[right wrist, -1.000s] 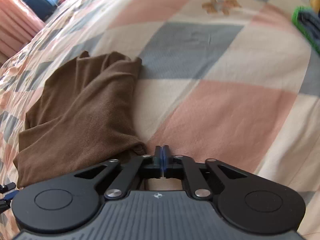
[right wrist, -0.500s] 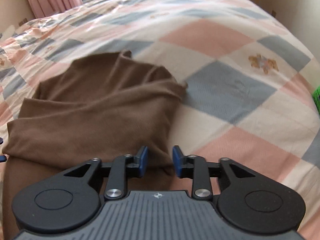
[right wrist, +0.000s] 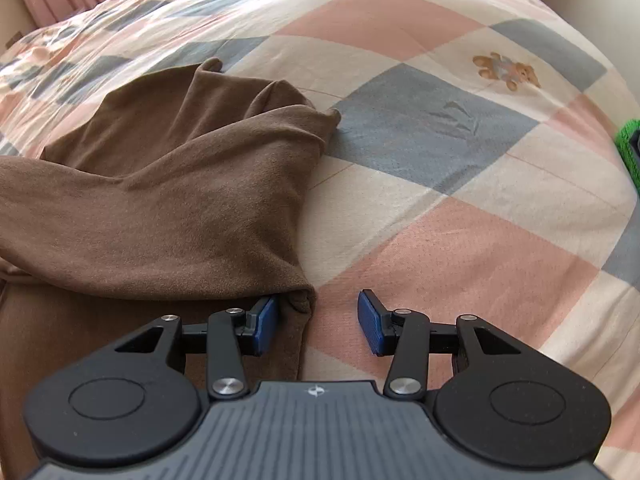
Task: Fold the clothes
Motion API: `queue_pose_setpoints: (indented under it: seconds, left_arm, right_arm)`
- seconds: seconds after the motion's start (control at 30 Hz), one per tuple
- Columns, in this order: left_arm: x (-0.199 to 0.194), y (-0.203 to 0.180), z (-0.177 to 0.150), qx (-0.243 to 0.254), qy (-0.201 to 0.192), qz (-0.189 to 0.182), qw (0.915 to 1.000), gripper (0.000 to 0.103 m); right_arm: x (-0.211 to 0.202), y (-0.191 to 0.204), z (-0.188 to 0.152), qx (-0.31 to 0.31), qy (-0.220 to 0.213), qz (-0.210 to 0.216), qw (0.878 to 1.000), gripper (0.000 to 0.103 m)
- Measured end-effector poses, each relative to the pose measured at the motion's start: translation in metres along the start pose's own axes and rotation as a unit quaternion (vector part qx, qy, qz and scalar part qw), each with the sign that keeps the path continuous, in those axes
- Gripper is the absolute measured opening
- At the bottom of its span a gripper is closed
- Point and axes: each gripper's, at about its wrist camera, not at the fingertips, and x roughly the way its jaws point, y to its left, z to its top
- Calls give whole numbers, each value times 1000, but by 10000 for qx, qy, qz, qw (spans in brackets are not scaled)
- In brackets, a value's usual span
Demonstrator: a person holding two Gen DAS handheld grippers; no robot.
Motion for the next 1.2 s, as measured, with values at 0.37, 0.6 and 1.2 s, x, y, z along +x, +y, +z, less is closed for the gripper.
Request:
queue_pose_setpoints:
  seconds: [0.37, 0.6, 1.2]
  left_arm:
    - [-10, 49, -24, -1962, -129, 164, 9803, 48]
    - [7, 41, -28, -2237, -638, 533, 9711, 12]
    - [73, -118, -124, 6301, 530, 1753, 7546, 13]
  right_arm:
    - [-2, 2, -2, 43, 97, 14, 9999, 46]
    - [3, 8, -4, -54, 154, -14, 9999, 52]
    - [-18, 4, 0, 283, -186, 151, 9993, 53]
